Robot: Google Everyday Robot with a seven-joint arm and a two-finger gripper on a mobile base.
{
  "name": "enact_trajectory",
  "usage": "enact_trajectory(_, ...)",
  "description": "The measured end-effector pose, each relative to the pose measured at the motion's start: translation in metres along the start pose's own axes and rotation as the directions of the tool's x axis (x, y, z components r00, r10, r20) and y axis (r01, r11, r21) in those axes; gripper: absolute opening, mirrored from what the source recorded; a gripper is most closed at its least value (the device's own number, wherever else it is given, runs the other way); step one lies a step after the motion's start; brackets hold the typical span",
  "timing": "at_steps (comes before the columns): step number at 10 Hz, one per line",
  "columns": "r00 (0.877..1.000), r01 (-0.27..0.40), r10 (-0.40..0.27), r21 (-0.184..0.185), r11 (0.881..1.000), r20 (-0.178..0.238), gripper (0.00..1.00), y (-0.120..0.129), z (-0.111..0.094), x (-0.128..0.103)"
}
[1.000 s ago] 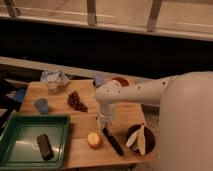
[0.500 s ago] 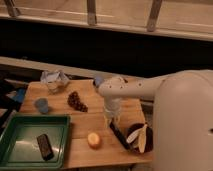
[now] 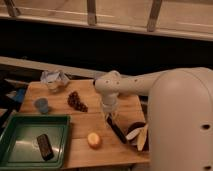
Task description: Wipe table surface with brush
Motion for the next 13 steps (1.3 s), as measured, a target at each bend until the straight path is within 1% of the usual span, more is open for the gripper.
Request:
enact_trajectory(1, 1.000, 0.001, -0.001, -0.004, 1.000, -0.002, 0.00, 0.005, 0.001, 0.012)
enact_trajectory(3, 1.000, -0.016, 0.015, -0.004, 1.000, -0.012, 0.00, 0.012, 0.006, 0.057)
enact_trajectory(4, 0.999, -0.028, 0.028, 0.001, 1.000, -0.016, 0.00, 0.011, 0.008, 0.068)
enact_trajectory(6, 0.998, -0.054, 0.054, -0.005, 0.999, -0.013, 0.00, 0.014, 0.012, 0.078)
enact_trajectory(8, 0.996, -0.087, 0.087, -0.011, 0.996, -0.007, 0.00, 0.004, 0.014, 0.071)
enact_trajectory(10, 0.994, -0.108, 0.108, -0.026, 0.994, 0.002, 0.00, -0.014, 0.015, 0.043)
enact_trajectory(12, 0.994, -0.107, 0.108, -0.042, 0.993, 0.018, 0.00, -0.032, 0.010, 0.012)
enact_trajectory(13, 0.995, -0.098, 0.100, -0.052, 0.994, 0.029, 0.00, -0.038, 0.006, -0.001)
